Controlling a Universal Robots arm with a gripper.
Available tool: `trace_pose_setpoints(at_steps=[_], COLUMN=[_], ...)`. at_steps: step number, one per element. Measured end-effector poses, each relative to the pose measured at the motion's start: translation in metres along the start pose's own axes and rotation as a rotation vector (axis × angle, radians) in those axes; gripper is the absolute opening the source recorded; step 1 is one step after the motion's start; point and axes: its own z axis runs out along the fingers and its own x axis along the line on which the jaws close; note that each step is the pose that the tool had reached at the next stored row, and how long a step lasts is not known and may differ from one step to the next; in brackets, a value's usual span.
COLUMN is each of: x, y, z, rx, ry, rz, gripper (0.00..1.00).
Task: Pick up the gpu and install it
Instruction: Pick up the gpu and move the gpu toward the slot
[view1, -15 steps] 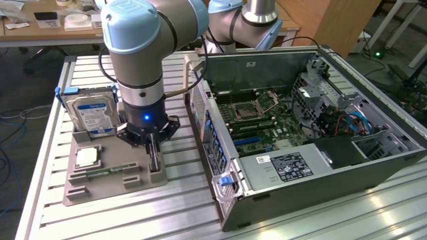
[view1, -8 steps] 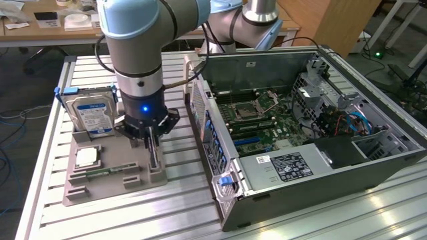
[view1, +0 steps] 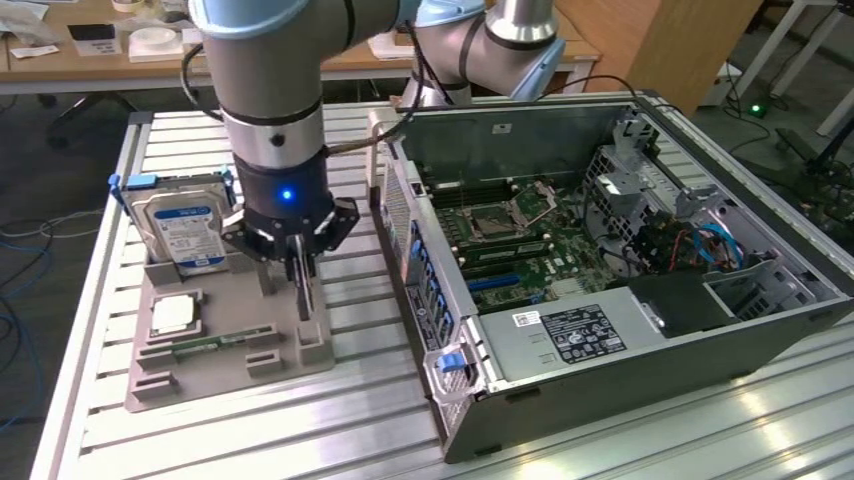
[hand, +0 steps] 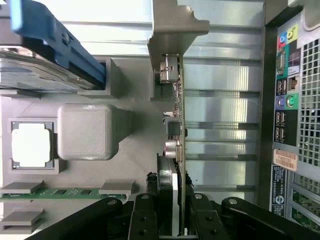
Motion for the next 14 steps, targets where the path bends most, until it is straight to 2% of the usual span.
trace_pose_setpoints(at_steps=[5, 14], x=[0.000, 0.000], y=[0.0008, 0.0024], z=[-0.0197, -0.0562], rx=[-0.0059, -0.0132], ry=[0.0005, 0.0005], rz=[0.000, 0.000], gripper=[0.28, 0.28])
